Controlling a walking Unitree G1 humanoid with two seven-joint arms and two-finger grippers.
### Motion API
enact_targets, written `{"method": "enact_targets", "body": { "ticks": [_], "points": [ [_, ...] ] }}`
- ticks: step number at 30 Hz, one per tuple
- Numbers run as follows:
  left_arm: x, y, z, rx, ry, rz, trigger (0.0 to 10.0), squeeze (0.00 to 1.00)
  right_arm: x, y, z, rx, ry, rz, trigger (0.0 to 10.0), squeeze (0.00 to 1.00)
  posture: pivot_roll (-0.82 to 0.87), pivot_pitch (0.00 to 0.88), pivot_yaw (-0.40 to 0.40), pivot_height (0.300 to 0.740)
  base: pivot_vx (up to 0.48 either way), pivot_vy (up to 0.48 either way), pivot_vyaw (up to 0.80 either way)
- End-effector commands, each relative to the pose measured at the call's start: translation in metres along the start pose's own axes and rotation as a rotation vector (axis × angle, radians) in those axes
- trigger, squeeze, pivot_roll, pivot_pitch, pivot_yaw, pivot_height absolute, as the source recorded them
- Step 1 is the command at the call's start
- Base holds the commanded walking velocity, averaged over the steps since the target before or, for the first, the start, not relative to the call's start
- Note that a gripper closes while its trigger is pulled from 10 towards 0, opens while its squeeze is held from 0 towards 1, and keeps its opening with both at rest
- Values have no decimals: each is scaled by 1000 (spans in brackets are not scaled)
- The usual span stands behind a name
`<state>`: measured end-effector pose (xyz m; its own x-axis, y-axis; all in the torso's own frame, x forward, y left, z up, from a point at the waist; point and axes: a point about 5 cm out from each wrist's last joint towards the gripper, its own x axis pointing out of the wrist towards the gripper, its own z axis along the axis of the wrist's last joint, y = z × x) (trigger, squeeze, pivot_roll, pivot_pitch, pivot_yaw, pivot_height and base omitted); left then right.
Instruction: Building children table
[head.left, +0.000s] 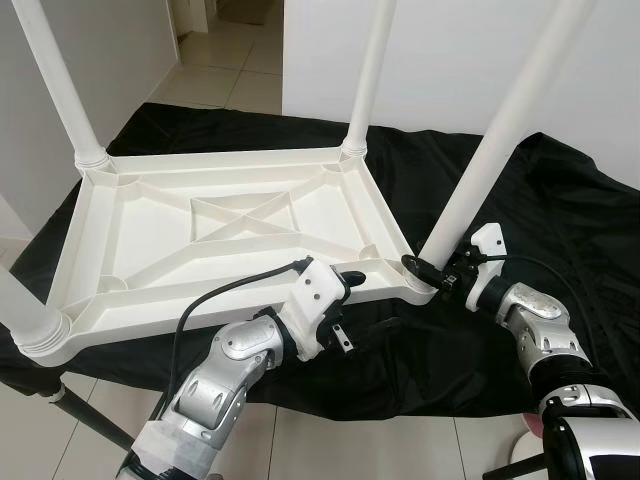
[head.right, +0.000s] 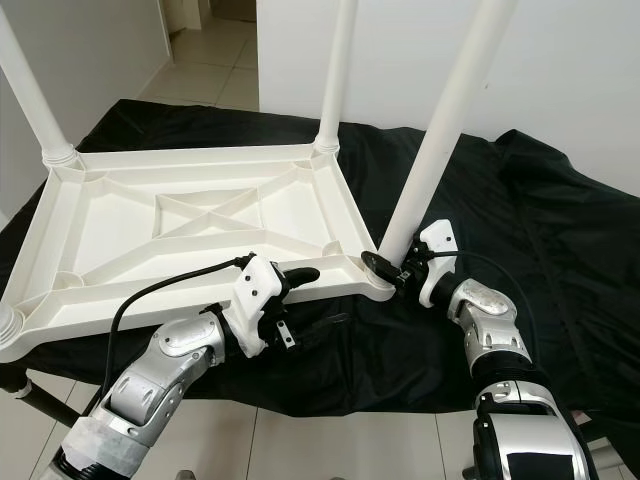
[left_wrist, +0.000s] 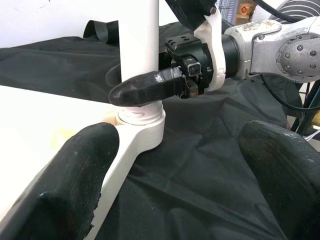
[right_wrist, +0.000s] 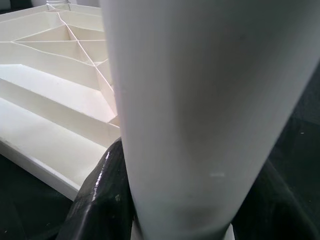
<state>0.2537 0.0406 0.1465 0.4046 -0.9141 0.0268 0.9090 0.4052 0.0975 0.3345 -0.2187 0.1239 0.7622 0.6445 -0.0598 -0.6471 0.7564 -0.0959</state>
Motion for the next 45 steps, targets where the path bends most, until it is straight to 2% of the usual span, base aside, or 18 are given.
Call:
{"method": "enact_targets", "body": {
  "ticks": [1, 2, 6, 11, 13, 16, 18, 20, 21, 23, 24, 25, 29, 30, 32, 38, 45],
  "points": [
    [3, -3, 1, 19, 6, -66, 10000, 0, -4, -7, 4, -21, -6, -33, 2588, 0, -5, 0, -58, 740, 0, 0, 0],
    [4, -1, 0, 10, 13, -53, 10000, 0, -5, -7, 2, -19, -4, -62, 10000, 0, -7, 0, -54, 740, 0, 0, 0],
    [5, 1, 1, 1, 7, -34, 10000, 0, -4, -6, -1, -6, 3, -96, 10000, 0, -6, 0, -53, 740, 0, 0, 0],
    [6, 10, 3, 17, 15, 22, 10000, 0, -2, -3, -8, 10, 13, -257, 10000, 0, -14, 0, -44, 740, 0, 0, 0],
    [6, 10, 3, 17, 15, 22, 10000, 0, -2, -3, -8, 10, 13, -257, 10000, 0, -14, 0, -44, 740, 0, 0, 0],
    [6, 15, 2, 13, 43, 64, 10000, 0, 1, 4, -8, 20, -19, -351, 10000, 0, -19, 0, -43, 740, 0, 0, 0],
    [6, 15, 2, 13, 43, 64, 10000, 0, 1, 4, -8, 20, -19, -351, 10000, 0, -19, 0, -43, 740, 0, 0, 0],
    [8, 17, 1, 9, 53, 87, 10000, 0, 4, 14, -10, 96, -49, -509, 10000, 0, -22, 0, -48, 740, 0, 0, 0],
    [8, 17, 1, 9, 53, 87, 10000, 0, 4, 14, -10, 96, -49, -509, 10000, 0, -22, 0, -48, 740, 0, 0, 0],
    [8, 19, 0, 3, 56, 113, 10000, 0, 6, 30, -15, 167, -83, -669, 10000, 0, -26, 0, -50, 740, 0, 0, 0],
    [8, 19, 0, 3, 56, 113, 10000, 0, 6, 30, -15, 167, -83, -669, 10000, 0, -26, 0, -50, 740, 0, 0, 0],
    [8, 20, 0, 2, 56, 119, 10000, 0, 6, 36, -16, 200, -117, -723, 10000, 0, -23, 0, -58, 740, 0, 0, 0],
    [10, 24, -2, -12, 60, 148, 10000, 0, 8, 48, -19, 205, -144, -864, 10000, 0, -21, 0, -66, 740, 0, 0, 0],
    [10, 24, -2, -12, 60, 148, 10000, 0, 8, 48, -19, 205, -144, -864, 10000, 0, -21, 0, -66, 740, 0, 0, 0],
    [12, 27, -3, -14, 54, 164, 10000, 0, 12, 48, -21, 232, -113, -973, 10000, 0, -17, 0, -67, 740, 0, 0, 0],
    [12, 32, -1, 18, 60, 182, 10000, 0, 18, 49, -14, 265, -116, -991, 10000, 0, -16, 0, -59, 740, 0, 0, 0],
    [8, 37, 0, 25, 52, 245, 10000, 0, 15, 48, -8, 253, -159, -992, 10000, 0, -12, 0, -50, 740, 0, 0, 0]
  ]
}}
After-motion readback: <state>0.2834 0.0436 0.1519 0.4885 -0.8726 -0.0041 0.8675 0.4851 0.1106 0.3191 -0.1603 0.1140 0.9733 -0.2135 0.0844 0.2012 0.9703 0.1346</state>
